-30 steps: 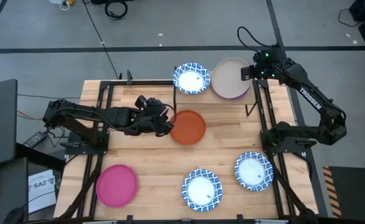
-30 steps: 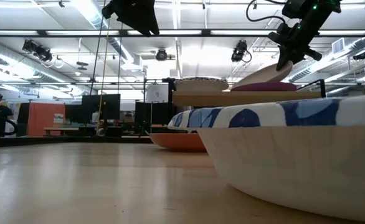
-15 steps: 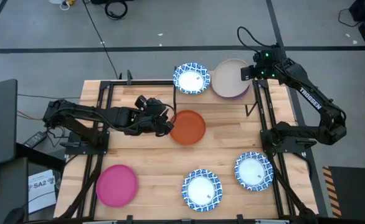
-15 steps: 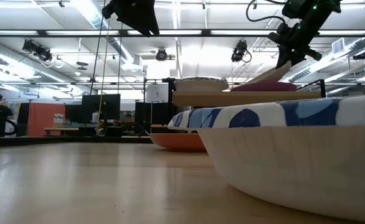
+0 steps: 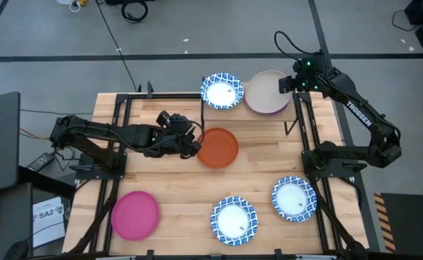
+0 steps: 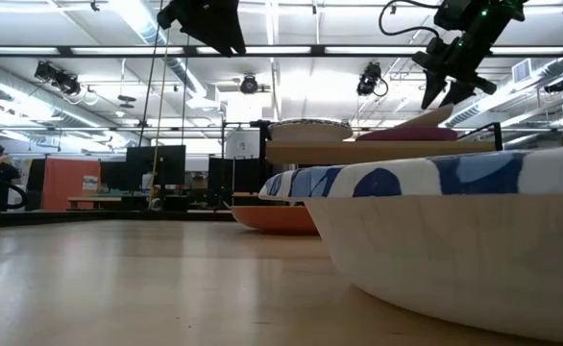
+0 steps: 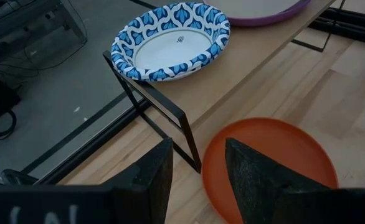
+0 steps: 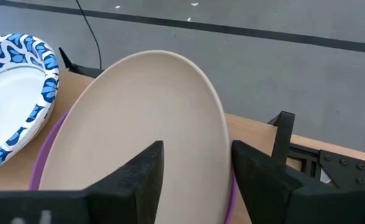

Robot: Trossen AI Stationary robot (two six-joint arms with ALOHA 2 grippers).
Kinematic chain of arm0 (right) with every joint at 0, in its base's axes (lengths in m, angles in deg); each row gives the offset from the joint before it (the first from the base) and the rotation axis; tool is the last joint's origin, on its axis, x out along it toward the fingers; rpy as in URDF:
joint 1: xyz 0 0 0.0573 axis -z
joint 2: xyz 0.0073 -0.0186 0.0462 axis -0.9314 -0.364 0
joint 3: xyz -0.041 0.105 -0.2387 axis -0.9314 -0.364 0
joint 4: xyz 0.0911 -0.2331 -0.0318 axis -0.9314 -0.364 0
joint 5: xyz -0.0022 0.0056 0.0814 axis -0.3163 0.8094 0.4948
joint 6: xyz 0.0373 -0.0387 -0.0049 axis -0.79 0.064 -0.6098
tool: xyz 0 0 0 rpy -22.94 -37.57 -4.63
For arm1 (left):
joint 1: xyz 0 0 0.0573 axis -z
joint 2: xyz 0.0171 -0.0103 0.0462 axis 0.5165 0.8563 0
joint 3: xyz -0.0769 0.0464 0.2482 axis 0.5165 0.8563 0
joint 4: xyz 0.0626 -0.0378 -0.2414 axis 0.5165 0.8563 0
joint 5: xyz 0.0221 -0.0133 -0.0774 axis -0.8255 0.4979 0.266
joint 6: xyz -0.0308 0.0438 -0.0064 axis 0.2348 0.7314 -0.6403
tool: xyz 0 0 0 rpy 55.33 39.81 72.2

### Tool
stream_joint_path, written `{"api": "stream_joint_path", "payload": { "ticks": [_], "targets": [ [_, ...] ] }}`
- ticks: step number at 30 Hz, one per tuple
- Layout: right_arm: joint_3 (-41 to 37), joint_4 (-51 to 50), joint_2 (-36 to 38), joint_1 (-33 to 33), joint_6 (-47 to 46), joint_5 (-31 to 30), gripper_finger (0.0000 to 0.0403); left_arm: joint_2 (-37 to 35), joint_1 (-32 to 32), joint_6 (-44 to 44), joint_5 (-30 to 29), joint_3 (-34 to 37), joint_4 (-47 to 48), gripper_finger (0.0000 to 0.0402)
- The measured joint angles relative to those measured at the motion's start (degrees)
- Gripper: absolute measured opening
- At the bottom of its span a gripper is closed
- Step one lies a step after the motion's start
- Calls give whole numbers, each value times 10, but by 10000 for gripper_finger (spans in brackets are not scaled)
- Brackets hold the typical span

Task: Place and stack plates onto a shelf
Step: Stack the beige plate on top of the violet plate on the shelf, then stack the white plate on top of the white plate on the shelf

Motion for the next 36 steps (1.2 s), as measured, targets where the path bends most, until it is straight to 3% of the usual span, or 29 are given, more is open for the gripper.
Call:
{"api": "stream_joint_path", "payload": {
  "ticks": [36],
  "targets": [
    [0,-2,0,0,4,0,202,0,0,0,0,0,0,153]
  ]
}}
